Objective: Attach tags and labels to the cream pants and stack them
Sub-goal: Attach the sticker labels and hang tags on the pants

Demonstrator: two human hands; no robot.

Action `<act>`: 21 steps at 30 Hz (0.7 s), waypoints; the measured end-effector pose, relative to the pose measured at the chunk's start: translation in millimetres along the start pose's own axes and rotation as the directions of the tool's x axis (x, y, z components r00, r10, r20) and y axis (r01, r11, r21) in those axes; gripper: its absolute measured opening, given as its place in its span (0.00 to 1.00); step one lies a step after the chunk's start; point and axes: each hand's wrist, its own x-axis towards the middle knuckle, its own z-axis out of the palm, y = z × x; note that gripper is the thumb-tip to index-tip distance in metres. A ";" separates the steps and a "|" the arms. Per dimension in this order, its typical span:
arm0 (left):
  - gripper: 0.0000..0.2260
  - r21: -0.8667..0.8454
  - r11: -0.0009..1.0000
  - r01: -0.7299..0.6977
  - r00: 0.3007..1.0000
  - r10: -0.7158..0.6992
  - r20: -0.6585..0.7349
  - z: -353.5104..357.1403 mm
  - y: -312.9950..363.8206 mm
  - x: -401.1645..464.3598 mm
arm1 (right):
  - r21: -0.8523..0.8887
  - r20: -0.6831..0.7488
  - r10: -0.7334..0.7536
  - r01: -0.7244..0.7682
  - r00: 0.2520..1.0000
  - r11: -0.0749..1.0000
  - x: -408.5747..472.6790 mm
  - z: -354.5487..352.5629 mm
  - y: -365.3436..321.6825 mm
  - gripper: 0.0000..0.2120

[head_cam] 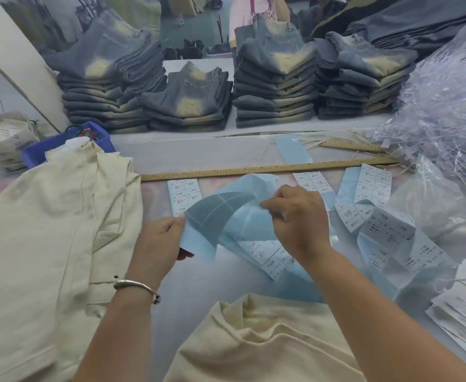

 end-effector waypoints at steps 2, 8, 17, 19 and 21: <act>0.12 -0.172 0.974 0.146 0.989 -0.137 0.061 11.3 -12.5 -11.2 | -0.047 -0.105 -0.088 0.083 0.991 0.995 -3.7 2.5 -6.4 0.20; 0.28 -0.575 0.526 0.627 0.767 -0.289 0.573 50.7 -38.2 -30.7 | -0.158 0.007 -0.293 0.290 0.956 0.944 -42.8 38.2 -21.8 0.18; 0.13 -0.501 0.768 0.400 0.916 -0.326 0.233 63.6 -44.3 -17.9 | -0.061 0.254 -0.141 0.162 0.957 0.985 -103.9 69.9 -18.6 0.30; 0.10 -0.374 0.833 0.409 0.912 -0.366 0.182 64.2 -52.2 -22.0 | -0.030 0.278 -0.172 0.187 0.945 0.982 -107.3 69.8 -18.0 0.28; 0.08 -0.392 0.832 0.393 0.919 -0.339 0.201 63.7 -56.3 -24.3 | 0.026 0.314 -0.244 0.249 0.917 0.968 -110.9 66.2 -15.4 0.22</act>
